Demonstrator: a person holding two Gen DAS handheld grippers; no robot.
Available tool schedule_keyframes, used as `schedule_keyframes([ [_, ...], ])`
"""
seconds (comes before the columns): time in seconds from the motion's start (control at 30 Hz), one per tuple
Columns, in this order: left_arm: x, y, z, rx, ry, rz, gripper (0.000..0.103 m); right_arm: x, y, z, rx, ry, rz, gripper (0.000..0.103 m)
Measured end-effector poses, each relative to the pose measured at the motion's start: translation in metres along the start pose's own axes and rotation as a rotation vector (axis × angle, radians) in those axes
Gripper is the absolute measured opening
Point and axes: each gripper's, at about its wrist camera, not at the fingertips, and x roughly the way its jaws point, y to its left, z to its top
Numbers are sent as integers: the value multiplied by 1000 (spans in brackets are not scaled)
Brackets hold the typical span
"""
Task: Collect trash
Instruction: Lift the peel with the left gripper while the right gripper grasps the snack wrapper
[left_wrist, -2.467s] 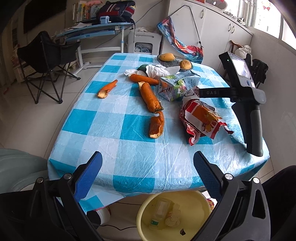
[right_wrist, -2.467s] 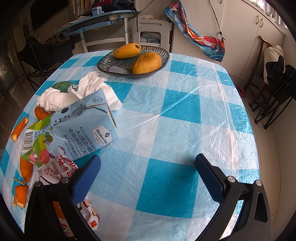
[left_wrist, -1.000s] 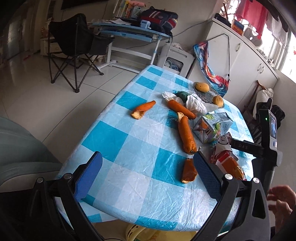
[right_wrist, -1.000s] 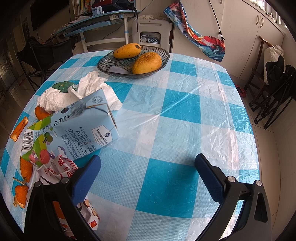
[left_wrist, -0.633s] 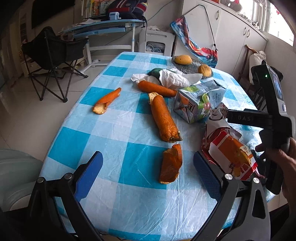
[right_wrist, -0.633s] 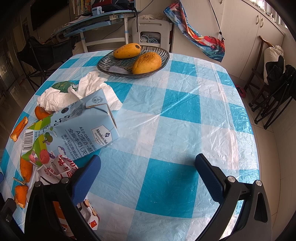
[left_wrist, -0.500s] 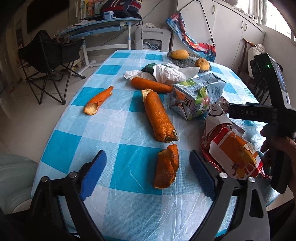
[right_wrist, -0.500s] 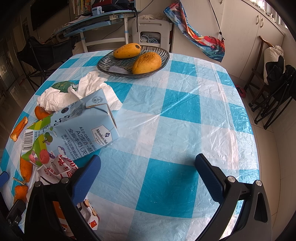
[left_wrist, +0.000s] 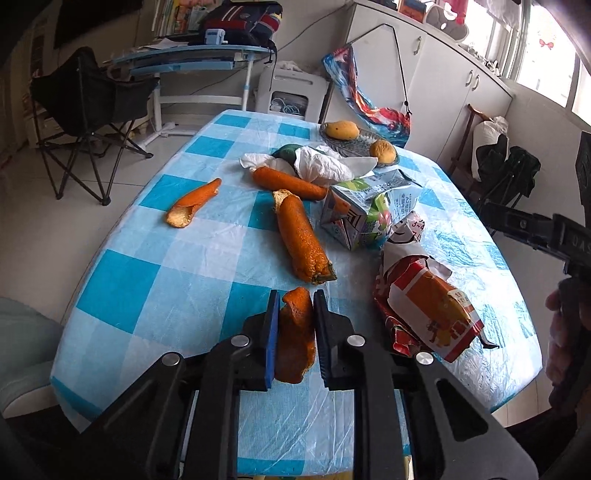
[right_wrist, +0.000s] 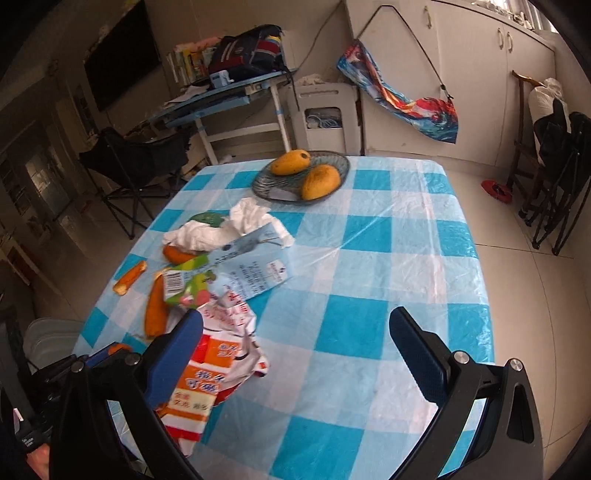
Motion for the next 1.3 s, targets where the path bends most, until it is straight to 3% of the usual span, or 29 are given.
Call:
schedule_keyframes([
  [0.13,-12,10,-7,-29,-14,4,17,23,31,-13,-56,75,36,97],
  [0.3,-23,21,-12,-50,-26,15,17,40,52,-21,-124,106,-17,95],
  [0.4,-26,25,-12,-64,-34,9,17,50,48,-24,-120,138,-46,79],
  [0.53,-25,24,-11,-59,-34,2,17,53,44,-29,-140,140,-59,72],
  [0.67,-26,21,-10,-59,-43,-11,17,49,44,-31,-146,134,-24,48],
  [0.77,-26,20,-11,-58,-44,-24,17,45,38,-30,-110,128,12,37],
  [1.07,-31,19,-12,-56,-64,-48,17,11,34,-27,-31,53,114,32],
  [1.3,-39,13,-14,-27,-86,-46,17,-27,42,-47,-5,22,214,32],
])
